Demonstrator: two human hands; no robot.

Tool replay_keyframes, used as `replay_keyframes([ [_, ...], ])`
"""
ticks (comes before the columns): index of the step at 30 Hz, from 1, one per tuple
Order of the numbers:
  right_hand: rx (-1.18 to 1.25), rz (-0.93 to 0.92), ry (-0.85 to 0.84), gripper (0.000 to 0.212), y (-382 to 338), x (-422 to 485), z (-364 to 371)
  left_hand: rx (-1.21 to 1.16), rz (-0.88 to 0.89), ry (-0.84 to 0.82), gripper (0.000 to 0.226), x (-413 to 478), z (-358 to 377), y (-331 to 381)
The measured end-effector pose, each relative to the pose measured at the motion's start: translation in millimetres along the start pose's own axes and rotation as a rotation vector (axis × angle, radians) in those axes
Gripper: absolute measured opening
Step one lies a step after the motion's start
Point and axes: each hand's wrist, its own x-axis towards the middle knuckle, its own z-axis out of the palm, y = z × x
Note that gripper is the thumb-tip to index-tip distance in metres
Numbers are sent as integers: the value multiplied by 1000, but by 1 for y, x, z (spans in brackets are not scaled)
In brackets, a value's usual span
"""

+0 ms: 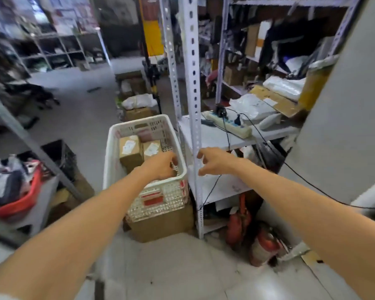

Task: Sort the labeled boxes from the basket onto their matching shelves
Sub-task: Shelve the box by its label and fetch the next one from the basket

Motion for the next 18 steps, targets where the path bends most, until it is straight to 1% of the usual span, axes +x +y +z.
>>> replay_keyframes([
  [4, -143, -71, -76, 45, -82, 54, 32, -21, -137, 11, 41, -38, -21, -94],
  [7, -221, -127, -115, 48, -127, 96, 50, -73, -215, 38, 34, -52, -38, -155],
  [9, -228, -150, -98, 52, -145, 118, 56, -105, -227, 54, 31, -54, -45, -183],
  [13, -212, -109, -92, 40, -165, 159, 74, -159, -241, 83, 28, -46, -45, -232],
  [14, -215, -95, -104, 42, -168, 166, 77, -180, -237, 84, 28, -42, -45, -239],
  [16, -209, -78, -141, 52, -173, 179, 82, -223, -229, 65, 30, -33, -41, -251],
  [18, -215, -63, -150, 53, -172, 194, 83, -247, -224, 45, 32, -20, -39, -260],
])
